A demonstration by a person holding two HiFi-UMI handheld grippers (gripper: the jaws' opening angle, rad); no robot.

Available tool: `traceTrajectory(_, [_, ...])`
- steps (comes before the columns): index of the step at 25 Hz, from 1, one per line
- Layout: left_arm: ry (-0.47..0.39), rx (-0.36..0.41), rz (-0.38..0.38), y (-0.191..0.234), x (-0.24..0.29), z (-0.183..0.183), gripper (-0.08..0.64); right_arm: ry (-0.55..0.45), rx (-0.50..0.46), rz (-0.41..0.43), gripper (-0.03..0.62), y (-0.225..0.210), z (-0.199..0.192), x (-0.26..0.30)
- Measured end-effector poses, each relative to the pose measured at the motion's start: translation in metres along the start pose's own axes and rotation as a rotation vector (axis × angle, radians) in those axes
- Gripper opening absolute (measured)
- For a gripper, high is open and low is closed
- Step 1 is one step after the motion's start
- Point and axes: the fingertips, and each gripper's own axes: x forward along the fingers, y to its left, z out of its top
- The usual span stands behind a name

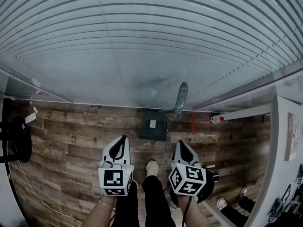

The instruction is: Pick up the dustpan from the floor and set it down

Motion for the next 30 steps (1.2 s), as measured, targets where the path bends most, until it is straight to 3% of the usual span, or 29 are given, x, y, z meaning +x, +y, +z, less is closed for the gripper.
traceTrajectory(20, [-0.002,-0.033,0.038,0.02,-0.004,-0.014,0.017,-0.045,0.013,0.022,0.041,0.01,0.006,0.012])
traceTrajectory(30, [0.0,-0.047,0.058,0.035,-0.005,-0.02,0.017,-0.052,-0.005,0.022,0.138,0.015,0.009,0.024])
